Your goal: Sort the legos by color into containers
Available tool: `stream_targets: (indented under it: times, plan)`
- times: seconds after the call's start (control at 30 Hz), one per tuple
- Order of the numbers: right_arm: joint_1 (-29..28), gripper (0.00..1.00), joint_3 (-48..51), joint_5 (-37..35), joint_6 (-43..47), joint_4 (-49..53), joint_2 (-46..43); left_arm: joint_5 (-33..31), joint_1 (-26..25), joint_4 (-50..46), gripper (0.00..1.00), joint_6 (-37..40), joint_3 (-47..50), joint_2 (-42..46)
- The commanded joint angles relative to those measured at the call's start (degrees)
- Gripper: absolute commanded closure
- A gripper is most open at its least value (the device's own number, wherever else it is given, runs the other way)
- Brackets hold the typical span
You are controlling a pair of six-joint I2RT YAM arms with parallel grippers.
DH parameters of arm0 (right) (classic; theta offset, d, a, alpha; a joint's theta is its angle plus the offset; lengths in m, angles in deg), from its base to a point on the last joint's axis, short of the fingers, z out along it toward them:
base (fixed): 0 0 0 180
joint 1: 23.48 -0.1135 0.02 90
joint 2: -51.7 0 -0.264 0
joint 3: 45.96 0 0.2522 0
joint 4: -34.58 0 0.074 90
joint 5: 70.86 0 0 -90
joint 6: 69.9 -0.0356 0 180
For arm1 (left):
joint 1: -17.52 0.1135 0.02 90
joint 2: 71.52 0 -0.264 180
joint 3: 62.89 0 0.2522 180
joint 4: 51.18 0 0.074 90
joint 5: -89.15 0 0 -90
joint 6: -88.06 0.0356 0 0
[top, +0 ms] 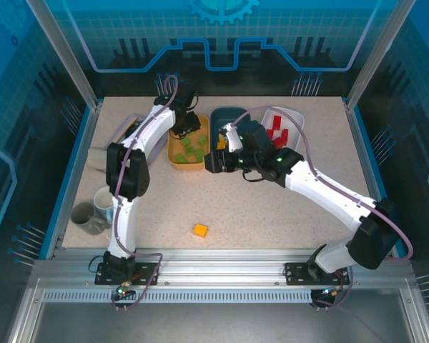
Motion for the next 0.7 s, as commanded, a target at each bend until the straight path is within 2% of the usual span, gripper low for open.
stream_targets:
  times: [0.0,0.13,0.3,0.47,0.53,0.67]
  plan:
    - [-0.3,0.37,-2.0,-1.5,0.6,-5.3,2.4,2.7,1.6,-0.4,0.68,1.6,-6.3,-5.3]
    - [0.5,0.32,-2.8,-1.5,0.0,-4.4,3.4,4.1,2.8,-0.4,0.67,1.0,-12.0,-10.5]
    - [2.0,0.20,-3.6,-0.4,-1.7,-1.4,4.2,6.6,3.5,-1.0,0.65,-0.2,-17.1,-15.6]
    - [2.3,0.11,-2.7,-0.9,-0.3,-0.1,3.7,7.0,3.6,-2.8,0.63,-0.9,-17.6,-17.1]
    - [2.3,0.11,-2.0,-1.5,0.5,-0.5,3.3,7.5,3.6,-2.8,0.61,-0.9,-17.2,-16.8]
    - [2.2,0.10,-0.8,-2.1,2.3,-1.2,2.3,8.0,3.6,-3.4,0.52,-0.5,-17.3,-15.5]
